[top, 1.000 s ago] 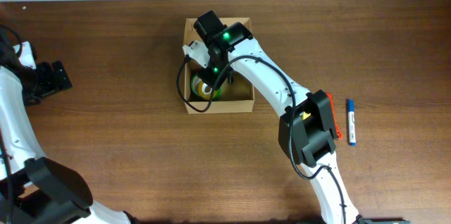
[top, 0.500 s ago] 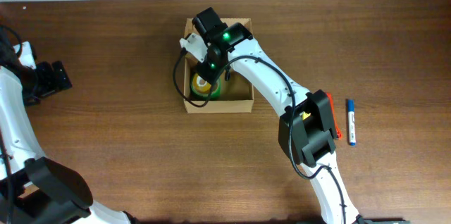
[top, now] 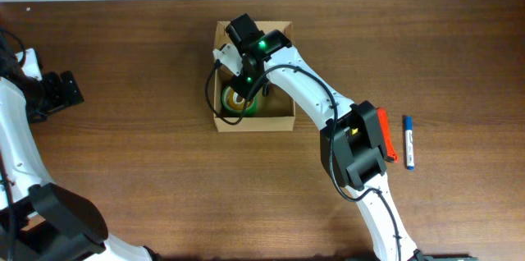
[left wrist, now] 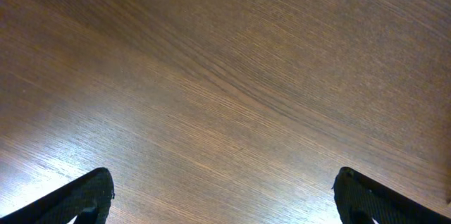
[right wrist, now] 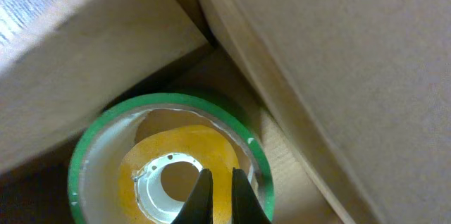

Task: Pack container
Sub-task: 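Carry the yellow tape into the box and drop it inside the green roll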

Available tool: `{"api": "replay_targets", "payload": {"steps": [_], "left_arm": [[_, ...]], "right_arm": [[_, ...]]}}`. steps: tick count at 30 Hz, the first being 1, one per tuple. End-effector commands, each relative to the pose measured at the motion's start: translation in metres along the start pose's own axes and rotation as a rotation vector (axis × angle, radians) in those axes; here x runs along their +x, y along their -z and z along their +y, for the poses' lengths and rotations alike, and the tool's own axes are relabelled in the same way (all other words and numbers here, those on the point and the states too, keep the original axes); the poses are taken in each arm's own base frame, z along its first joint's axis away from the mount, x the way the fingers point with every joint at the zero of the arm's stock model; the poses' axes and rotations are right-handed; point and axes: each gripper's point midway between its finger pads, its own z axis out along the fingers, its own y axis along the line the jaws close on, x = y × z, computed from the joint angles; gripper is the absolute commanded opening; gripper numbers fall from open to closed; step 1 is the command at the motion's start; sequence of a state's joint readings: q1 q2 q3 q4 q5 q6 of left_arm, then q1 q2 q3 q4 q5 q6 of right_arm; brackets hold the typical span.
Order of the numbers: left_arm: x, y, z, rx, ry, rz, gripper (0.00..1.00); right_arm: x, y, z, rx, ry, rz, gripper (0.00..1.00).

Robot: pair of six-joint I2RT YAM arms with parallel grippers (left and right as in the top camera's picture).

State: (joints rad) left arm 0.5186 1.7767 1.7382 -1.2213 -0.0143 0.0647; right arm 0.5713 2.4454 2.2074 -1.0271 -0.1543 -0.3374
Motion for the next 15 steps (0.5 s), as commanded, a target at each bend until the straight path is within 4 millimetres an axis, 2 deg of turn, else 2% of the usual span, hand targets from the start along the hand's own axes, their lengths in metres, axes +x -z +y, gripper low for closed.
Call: {"api": "replay_targets", "payload": {"steps": [1, 2, 4, 7, 15], "left_arm": [[0.0009, -0.0043, 0.0, 0.008, -0.016, 0.01, 1.0], [0.0009, -0.0043, 0.0, 0.008, -0.016, 0.01, 1.0], [0.0009, -0.0043, 0.0, 0.008, -0.016, 0.01, 1.0], [0.0009, -0.0043, 0.0, 0.008, -0.016, 0.01, 0.99], [0.0009, -0.0043, 0.0, 0.008, -0.016, 0.01, 1.0]], "right_arm": [[0.0078, -0.007, -0.0095, 0.008, -0.042, 0.019, 0.03], [0.008, -0.0071, -0.0101, 0.009, -0.049, 0.019, 0.04], [0.008, -0.0071, -0.0103, 0.009, -0.051, 0.019, 0.19], [0.0087, -0.0071, -0.0101, 0.008, -0.051, 0.021, 0.34], [0.0109, -0.006, -0.0117, 0.007, -0.057, 0.028, 0.35]]}}
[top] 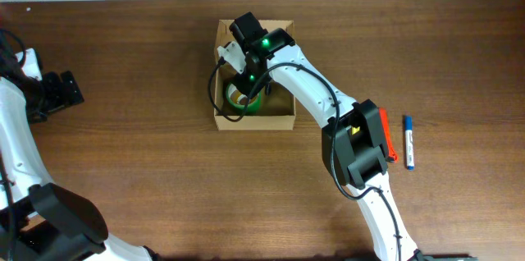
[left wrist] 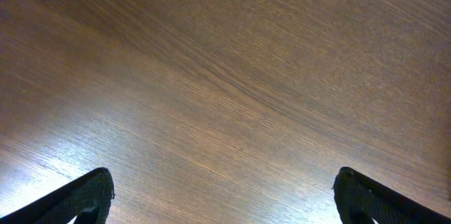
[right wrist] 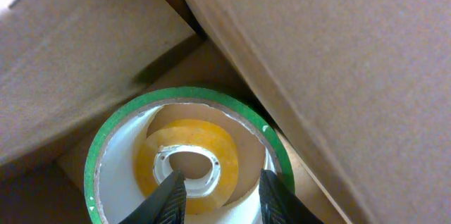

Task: Pack container
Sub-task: 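Carry the yellow tape into the box and drop it inside the green roll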

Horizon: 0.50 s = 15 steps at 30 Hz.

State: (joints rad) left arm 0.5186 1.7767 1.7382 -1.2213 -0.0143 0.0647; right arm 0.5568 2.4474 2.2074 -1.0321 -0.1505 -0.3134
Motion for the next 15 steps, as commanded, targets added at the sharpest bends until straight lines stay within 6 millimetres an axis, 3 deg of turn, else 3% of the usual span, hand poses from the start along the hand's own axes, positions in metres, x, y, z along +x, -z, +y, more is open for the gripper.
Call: {"api": "replay_targets", "payload": {"steps": [1, 5, 15], "left_arm": [[0.001, -0.004, 0.0, 0.008, -0.016, 0.01, 1.0], [0.001, -0.004, 0.0, 0.008, -0.016, 0.01, 1.0], [0.001, -0.004, 0.0, 0.008, -0.016, 0.01, 1.0]], "right_arm": [[0.007, -0.006, -0.004, 0.0, -0.018, 0.022, 0.34], [0.002, 0.007, -0.004, 0.007, -0.015, 0.003, 0.34], [-0.024, 0.08, -0.01, 0.097, 0.004, -0.127, 0.34]]}}
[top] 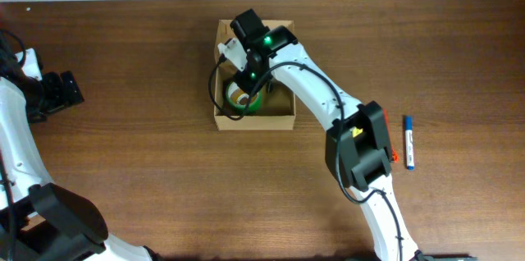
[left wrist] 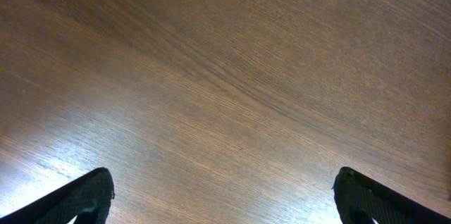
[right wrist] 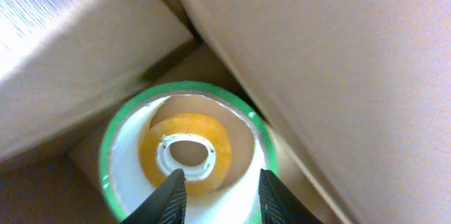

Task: Pack container
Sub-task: 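Carry the yellow tape into the box and drop it inside the green roll, then withdraw the right gripper and move it over the stapler and highlighter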

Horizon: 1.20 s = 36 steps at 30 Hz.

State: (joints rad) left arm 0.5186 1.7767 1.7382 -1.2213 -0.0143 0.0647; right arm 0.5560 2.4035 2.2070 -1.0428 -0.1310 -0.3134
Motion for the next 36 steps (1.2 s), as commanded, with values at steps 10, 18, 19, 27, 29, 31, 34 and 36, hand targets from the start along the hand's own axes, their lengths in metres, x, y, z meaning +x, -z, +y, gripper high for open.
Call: {"api": "replay_targets", "payload": {"steps": [10, 18, 19, 27, 29, 31, 34, 36], "left_arm": [[0.001, -0.004, 0.0, 0.008, -0.016, 0.01, 1.0], [0.001, -0.004, 0.0, 0.007, -0.016, 0.01, 1.0], [0.001, -0.004, 0.0, 0.008, -0.016, 0.01, 1.0], [0.001, -0.004, 0.0, 0.007, -0.016, 0.01, 1.0], [0.001, -0.004, 0.0, 0.008, -0.016, 0.01, 1.0], [0.001, -0.004, 0.0, 0.007, -0.016, 0.01, 1.0], [0.001, -0.004, 0.0, 0.008, -0.016, 0.01, 1.0], [0.001, -0.004, 0.0, 0.008, -0.016, 0.01, 1.0]], "right_arm": [[-0.015, 0.155, -0.022, 0.219, -0.027, -0.17, 0.22], [0.027, 0.289, -0.084, 0.442, -0.225, -0.323, 0.17], [0.043, 0.304, -0.101, 0.47, -0.288, -0.332, 0.17], [0.183, 0.292, -0.187, 0.463, -0.75, -0.257, 0.17], [0.209, 0.265, -0.188, 0.388, -0.847, -0.208, 0.17], [0.228, 0.236, -0.181, 0.317, -0.906, -0.15, 0.18], [0.243, 0.195, -0.163, 0.234, -0.947, -0.05, 0.28], [0.244, 0.172, -0.149, 0.185, -0.934, 0.0, 0.36]]}}
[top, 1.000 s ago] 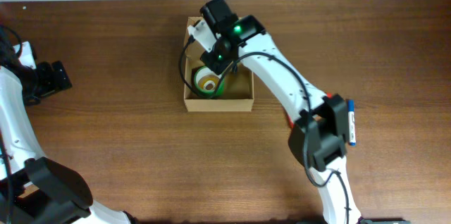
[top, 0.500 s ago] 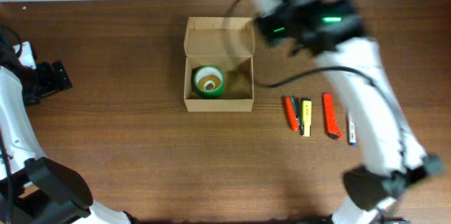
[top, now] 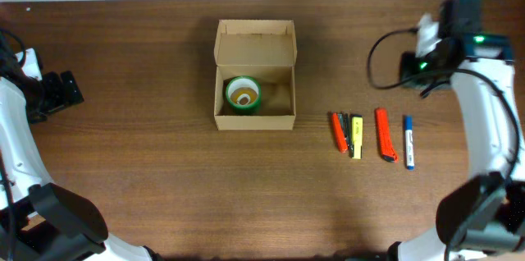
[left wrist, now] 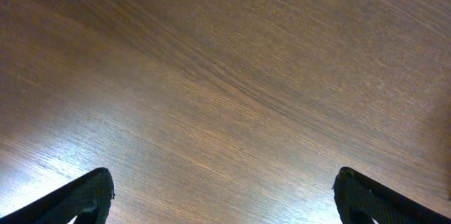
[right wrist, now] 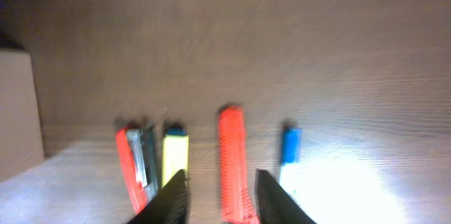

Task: Pack container
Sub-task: 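Withdraw the right gripper and move it over the stapler and highlighter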

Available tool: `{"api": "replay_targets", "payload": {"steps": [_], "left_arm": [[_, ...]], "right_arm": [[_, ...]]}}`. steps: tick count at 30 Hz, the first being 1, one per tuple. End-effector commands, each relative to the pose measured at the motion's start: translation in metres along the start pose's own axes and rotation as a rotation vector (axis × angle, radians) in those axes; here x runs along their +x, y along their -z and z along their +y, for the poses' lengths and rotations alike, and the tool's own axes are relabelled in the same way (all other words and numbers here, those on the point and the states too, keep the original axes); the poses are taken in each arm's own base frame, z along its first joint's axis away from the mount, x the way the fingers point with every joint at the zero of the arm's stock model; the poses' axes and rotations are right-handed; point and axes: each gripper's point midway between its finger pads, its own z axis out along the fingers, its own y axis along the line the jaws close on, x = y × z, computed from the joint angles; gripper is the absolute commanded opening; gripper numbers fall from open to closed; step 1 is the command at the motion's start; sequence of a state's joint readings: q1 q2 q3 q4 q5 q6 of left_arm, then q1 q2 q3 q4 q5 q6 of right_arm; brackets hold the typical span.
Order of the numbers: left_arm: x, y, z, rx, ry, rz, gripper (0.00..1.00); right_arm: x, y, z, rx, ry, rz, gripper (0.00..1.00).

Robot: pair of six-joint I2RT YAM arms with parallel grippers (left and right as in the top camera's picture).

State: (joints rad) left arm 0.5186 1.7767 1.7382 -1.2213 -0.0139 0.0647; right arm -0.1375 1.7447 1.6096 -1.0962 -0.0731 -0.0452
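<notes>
An open cardboard box (top: 279,112) stands at mid-table with its flap up. Inside it on the left lies a green tape roll (top: 242,94) with a yellow roll in its hollow. My right gripper (top: 414,72) hangs open at the far right, above the row of loose items. In the right wrist view the gripper (right wrist: 222,199) has its fingers either side of a red cutter (right wrist: 232,160), well above it and holding nothing. My left gripper (left wrist: 225,206) is open over bare wood at the far left of the table (top: 57,93).
Right of the box lie a red-and-grey cutter (top: 339,132), a yellow-and-black cutter (top: 355,135), the red cutter (top: 385,135) and a blue marker (top: 408,141). The box's corner (right wrist: 17,111) shows at the left of the right wrist view.
My right gripper was open inside the box above the tape rolls. It is now out of the box, at the far right over the cutters and marker, still open. The left arm has not moved.
My right gripper's fingers were nearly together at the yellow roll inside the green roll in the box. Then they stood open above the rolls, then a little higher. The rolls stay in the box and the gripper is now over the loose items.
</notes>
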Motion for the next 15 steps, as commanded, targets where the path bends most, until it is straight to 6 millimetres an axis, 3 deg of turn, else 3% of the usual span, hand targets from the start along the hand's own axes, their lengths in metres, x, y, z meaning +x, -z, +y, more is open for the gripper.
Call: {"api": "replay_targets", "payload": {"steps": [1, 4, 8, 15], "left_arm": [[0.001, -0.004, 0.0, 0.007, -0.016, 0.01, 1.0], [0.001, -0.004, 0.0, 0.007, -0.016, 0.01, 0.99], [0.001, -0.004, 0.0, 0.007, -0.016, 0.01, 1.0], [0.001, -0.004, 0.0, 0.007, -0.016, 0.01, 1.0]], "right_arm": [[0.026, -0.032, 0.038, -0.096, 0.011, 0.106, 0.41], [0.042, -0.052, 0.059, -0.111, 0.061, 0.165, 0.5], [0.056, -0.069, 0.085, -0.125, 0.126, 0.227, 0.51], [0.071, -0.086, 0.097, -0.065, 0.155, 0.292, 0.51]]}}
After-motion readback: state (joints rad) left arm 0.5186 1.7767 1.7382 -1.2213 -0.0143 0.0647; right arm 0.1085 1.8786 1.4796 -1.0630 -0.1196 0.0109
